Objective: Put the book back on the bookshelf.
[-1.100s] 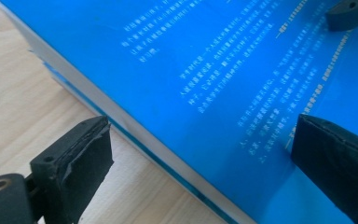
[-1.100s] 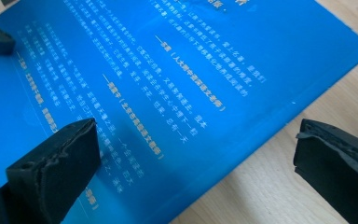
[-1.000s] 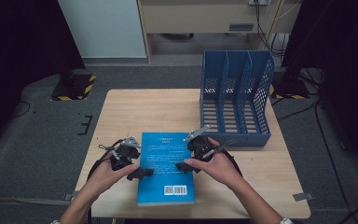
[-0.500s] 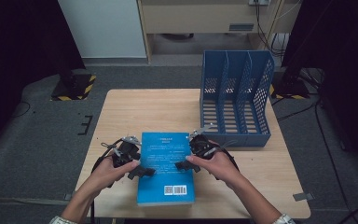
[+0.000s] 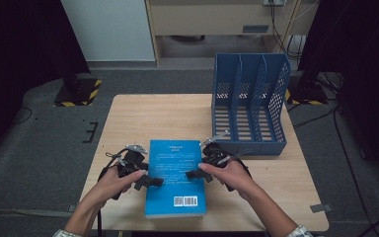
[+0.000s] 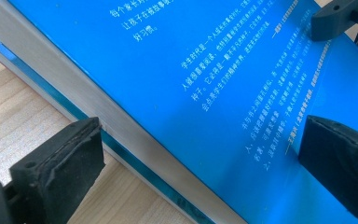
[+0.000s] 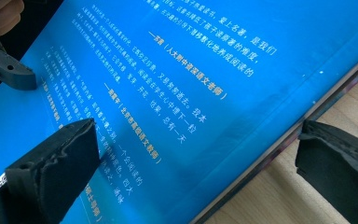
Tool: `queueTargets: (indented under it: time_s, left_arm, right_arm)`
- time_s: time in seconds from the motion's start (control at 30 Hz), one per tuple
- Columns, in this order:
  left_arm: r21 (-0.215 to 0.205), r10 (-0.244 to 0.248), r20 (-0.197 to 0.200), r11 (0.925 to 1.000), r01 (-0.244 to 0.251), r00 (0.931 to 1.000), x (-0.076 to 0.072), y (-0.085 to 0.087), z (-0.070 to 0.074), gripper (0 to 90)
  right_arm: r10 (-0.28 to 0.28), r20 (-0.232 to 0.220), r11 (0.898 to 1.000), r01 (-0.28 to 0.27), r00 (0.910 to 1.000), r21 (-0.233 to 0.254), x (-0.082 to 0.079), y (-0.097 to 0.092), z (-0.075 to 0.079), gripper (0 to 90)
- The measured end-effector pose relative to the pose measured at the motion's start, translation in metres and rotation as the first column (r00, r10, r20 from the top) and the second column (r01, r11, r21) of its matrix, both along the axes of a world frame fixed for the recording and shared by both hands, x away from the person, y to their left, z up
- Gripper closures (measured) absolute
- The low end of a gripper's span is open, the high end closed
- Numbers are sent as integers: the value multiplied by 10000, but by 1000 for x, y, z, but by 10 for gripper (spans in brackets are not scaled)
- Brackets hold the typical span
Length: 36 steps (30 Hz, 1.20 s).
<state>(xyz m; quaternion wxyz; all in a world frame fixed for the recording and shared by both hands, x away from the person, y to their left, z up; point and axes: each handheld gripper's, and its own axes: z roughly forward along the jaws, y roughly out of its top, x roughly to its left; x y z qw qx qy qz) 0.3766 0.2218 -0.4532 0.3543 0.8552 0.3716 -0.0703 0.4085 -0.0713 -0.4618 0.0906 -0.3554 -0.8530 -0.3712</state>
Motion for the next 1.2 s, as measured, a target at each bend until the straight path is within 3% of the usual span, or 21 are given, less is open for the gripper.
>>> queueTargets:
  time_s: [0.23,0.3,0.47,0.53,0.7,1.2]
  left_arm:
    - [-136,-84,-121,9999,82,9999,2,2,-2,0]
    - [-178,-90,-118,9998,88,9999,2,2,-2,0]
    - [-184,-112,-66,9998,111,9999,2,3,-2,0]
    - [-114,-109,204,9999,111,9997,1,1,-1,0]
    - [-36,-202,142,9998,203,9997,3,1,1,5]
    - [58,-259,-49,9996,259,9997,6,2,3,36]
  right_arm:
    - [-11,-69,9999,12,10000,172,1,-1,-2,0]
    - [23,-481,9976,11,9988,687,3,-1,-9,0]
    - [-5,-629,9992,30,9980,395,4,2,-6,0]
    - [-53,-589,9994,73,9983,333,3,2,-5,3]
    - [-144,-661,9999,149,9977,72,4,5,0,23]
    - [-10,-578,9998,23,9983,210,7,5,3,57]
